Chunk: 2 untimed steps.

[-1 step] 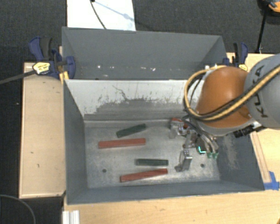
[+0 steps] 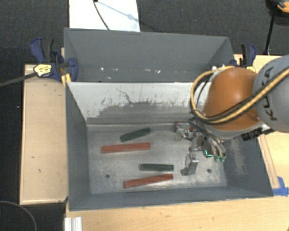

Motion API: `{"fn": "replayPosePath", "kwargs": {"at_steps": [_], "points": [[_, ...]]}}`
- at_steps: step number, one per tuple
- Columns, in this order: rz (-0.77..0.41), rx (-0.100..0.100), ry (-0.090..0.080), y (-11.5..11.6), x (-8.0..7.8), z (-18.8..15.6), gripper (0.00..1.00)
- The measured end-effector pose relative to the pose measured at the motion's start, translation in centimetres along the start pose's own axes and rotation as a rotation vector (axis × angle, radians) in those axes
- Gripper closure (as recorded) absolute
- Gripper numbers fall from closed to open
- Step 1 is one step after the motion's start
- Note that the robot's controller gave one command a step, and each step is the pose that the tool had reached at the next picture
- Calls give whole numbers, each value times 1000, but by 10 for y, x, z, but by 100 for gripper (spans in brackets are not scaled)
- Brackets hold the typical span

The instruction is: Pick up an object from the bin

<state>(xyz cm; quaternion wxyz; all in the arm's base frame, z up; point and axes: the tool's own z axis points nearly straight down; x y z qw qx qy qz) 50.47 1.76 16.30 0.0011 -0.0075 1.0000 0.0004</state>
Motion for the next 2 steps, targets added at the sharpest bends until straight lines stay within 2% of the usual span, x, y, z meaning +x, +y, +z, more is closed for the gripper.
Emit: {"fn": "replayPosePath", "kwargs": {"at_steps": [1,2], "points": [[-151,0,-3,-4,-8,6,0],[-342,1,0,18,-16,36,0]]}}
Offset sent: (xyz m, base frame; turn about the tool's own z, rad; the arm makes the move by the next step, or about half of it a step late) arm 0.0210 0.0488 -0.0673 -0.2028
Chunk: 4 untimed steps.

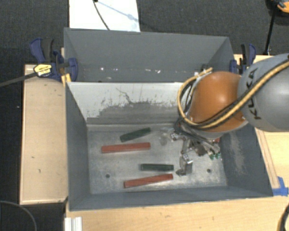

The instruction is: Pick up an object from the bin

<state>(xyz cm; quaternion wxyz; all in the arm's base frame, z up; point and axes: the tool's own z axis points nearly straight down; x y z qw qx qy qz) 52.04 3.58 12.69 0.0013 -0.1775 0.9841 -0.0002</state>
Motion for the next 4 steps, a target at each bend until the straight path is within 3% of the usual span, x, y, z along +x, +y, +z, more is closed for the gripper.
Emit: {"fn": "replayPosePath", "kwargs": {"at_steps": [1,2,3,4], "points": [[238,0,0,29,4,33,0],[151,-1,0,62,-35,49,0],[-188,-1,0,52,-11,56,100],[-187,-1,-1,52,-12,56,0]]}}
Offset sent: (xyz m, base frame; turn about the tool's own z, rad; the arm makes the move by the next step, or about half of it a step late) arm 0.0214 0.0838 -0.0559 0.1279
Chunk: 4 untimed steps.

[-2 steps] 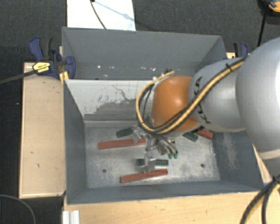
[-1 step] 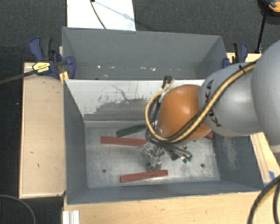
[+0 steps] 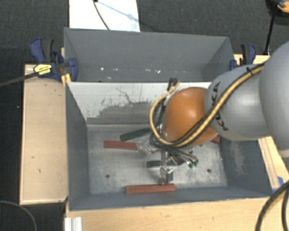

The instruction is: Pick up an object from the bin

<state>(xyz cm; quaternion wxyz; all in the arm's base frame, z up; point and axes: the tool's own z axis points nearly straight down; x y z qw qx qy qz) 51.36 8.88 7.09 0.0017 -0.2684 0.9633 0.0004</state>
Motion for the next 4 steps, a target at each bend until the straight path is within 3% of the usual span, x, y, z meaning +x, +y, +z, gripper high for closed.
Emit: {"fn": "replayPosePath", "kwargs": {"at_steps": [1,2,3,4], "points": [[2,-1,1,0,1,0,100],[3,-1,1,0,1,0,100],[-152,-4,0,-36,-10,0,100],[-189,3,-2,-57,-8,0,100]]}}
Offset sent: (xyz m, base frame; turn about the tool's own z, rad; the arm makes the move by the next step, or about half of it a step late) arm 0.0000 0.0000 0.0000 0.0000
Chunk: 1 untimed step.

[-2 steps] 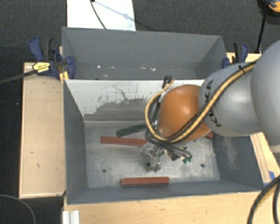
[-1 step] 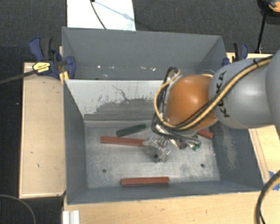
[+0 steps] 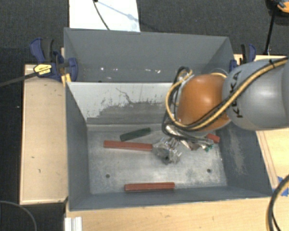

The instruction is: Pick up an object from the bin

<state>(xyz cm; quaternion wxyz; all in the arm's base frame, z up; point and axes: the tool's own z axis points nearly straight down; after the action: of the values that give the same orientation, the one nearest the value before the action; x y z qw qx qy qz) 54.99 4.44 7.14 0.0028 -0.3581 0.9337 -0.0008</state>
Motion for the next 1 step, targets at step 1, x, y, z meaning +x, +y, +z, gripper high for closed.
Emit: {"fn": "replayPosePath", "kwargs": {"at_steps": [1], "points": [[-163,-8,8,15,-12,-46,100]]}}
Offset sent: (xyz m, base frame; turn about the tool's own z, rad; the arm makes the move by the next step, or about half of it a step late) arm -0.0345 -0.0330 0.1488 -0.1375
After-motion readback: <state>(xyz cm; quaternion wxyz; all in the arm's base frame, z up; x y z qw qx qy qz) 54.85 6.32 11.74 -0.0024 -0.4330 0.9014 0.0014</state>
